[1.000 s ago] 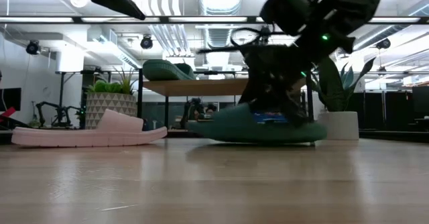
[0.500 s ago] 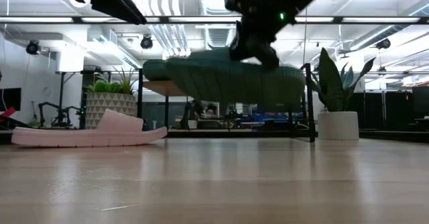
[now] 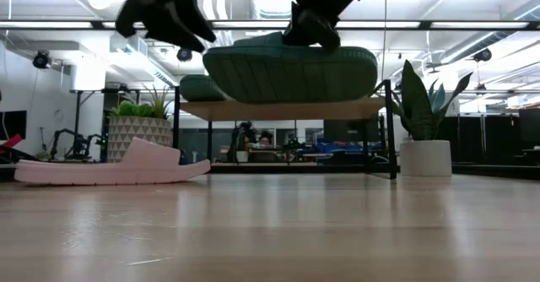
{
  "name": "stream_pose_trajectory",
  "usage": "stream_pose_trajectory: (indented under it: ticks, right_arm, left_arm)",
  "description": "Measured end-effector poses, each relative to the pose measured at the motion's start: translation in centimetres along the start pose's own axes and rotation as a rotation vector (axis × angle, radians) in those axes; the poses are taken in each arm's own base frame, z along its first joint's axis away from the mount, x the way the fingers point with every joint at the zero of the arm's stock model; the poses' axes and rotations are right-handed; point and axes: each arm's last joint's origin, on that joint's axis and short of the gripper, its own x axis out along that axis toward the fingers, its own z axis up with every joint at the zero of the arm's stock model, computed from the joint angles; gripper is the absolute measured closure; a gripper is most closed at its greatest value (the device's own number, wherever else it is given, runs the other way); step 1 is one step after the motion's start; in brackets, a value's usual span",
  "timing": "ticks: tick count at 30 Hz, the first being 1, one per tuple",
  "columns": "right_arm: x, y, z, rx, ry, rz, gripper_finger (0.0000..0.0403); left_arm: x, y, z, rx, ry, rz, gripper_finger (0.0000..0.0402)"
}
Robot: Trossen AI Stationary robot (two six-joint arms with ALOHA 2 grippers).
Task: Pick and place slides into the shelf
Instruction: Put the green slide on the shelf
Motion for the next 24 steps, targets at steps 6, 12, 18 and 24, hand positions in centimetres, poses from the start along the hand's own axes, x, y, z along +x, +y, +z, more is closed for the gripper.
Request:
stream_pose_trajectory:
  ticks: [6, 12, 18, 24]
  right_arm:
    - [-0.3, -0.4, 0.6, 0.017, -0.026, 0.006, 0.0394]
    - [-0.5, -0.8, 1.1, 0.029, -0.039, -0.001, 0.0394]
    - [-0.6, -1.0, 1.2, 0.028, -0.043, -0.007, 0.0394]
    - [-0.7, -1.1, 1.3, 0.034, -0.048, -0.018, 0.039]
  left_arm:
    - [1.8, -0.6, 0.1, 0.048, 0.095, 0.056, 0.0178]
    - [2.4, -0.6, 0.5, 0.054, 0.1, 0.07, 0.0202]
    - [2.0, -0.5, 0.5, 0.096, 0.083, 0.048, 0.0331]
    - [1.3, -0.2, 0.5, 0.111, 0.036, 0.018, 0.0381]
